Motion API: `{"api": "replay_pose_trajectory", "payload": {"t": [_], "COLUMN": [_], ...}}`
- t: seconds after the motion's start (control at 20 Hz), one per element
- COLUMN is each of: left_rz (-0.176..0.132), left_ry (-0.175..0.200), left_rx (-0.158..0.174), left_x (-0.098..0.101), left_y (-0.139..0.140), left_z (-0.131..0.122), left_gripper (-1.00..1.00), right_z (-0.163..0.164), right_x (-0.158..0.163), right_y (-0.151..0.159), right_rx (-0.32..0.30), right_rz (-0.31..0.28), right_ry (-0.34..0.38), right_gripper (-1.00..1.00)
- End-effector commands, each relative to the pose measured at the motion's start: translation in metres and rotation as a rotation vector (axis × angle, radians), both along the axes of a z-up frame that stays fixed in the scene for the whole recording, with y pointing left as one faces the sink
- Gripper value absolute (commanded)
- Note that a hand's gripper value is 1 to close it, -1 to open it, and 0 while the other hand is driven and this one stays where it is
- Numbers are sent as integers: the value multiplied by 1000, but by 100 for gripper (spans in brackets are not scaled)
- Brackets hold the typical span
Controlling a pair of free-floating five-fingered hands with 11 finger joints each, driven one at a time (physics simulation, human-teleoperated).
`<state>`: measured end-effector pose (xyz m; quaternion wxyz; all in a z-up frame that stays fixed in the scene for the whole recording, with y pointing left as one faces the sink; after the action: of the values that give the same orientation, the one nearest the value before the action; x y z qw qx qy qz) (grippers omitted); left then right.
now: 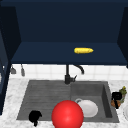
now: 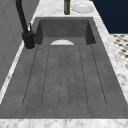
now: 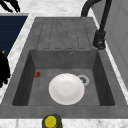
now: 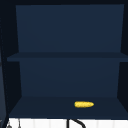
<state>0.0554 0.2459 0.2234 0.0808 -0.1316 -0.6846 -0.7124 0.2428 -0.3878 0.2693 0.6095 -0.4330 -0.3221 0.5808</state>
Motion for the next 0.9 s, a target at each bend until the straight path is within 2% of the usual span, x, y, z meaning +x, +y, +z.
{"api": "replay_pose_trajectory", "payload": {"t": [0.0, 0.4, 0.6, 0.85], "left_rz": [0, 0, 0, 0], "left_ry": [0, 0, 0, 0], "left_rx": [0, 0, 0, 0], "left_x": [0, 0, 0, 0], "left_y": [0, 0, 0, 0], "left_z": [0, 0, 0, 0], "left_gripper": [0, 0, 0, 0], "right_z": [4, 5, 4, -22], "right_x": [-11, -33, -31, -14], "right_y": [-29, -90, -115, -137], "right_rx": [9, 18, 11, -6], "right_rz": [15, 15, 38, 59], "right_ry": [-29, -22, -30, -5], "right_gripper": [100, 100, 100, 100]}}
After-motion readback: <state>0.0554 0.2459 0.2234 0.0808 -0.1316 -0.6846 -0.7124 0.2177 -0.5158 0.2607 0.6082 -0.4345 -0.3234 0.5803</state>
